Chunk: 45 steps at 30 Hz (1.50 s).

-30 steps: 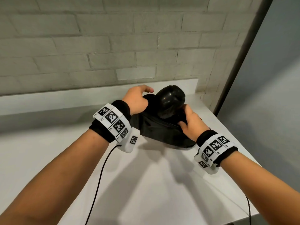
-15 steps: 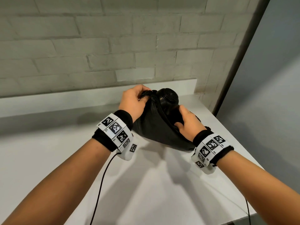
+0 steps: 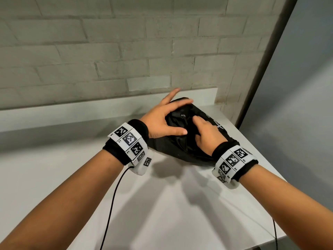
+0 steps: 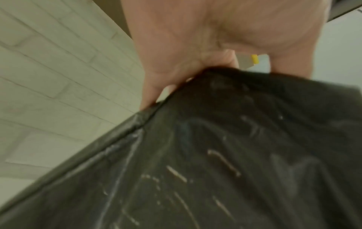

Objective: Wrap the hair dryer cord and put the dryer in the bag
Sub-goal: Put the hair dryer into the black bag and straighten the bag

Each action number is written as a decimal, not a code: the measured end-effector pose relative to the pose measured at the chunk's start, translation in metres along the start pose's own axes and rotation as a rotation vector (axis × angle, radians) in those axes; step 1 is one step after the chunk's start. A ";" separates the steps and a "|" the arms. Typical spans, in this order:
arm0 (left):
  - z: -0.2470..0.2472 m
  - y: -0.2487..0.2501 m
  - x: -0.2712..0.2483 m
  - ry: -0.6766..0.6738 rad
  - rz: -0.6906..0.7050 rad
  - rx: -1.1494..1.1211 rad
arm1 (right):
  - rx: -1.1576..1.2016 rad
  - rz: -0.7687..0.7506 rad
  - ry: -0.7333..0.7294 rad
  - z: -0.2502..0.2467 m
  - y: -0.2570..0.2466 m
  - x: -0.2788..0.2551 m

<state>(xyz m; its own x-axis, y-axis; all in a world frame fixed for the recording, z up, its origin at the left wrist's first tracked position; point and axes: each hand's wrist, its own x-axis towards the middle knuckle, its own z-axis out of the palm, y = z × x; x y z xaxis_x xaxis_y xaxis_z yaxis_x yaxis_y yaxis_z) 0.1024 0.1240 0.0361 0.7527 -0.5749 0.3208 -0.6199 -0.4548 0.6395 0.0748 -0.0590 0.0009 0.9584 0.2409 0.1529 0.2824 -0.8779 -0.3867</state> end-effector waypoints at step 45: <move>-0.012 -0.039 -0.016 0.488 -0.352 -0.317 | 0.970 0.397 0.593 -0.040 0.088 0.035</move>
<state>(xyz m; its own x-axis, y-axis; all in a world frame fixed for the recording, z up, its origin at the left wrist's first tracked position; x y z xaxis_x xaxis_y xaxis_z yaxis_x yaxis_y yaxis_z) 0.1172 0.1590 0.0150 0.9576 -0.0224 0.2873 -0.2810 -0.2946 0.9134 0.1320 -0.1444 0.0083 0.8892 -0.4268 0.1646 0.1298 -0.1098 -0.9854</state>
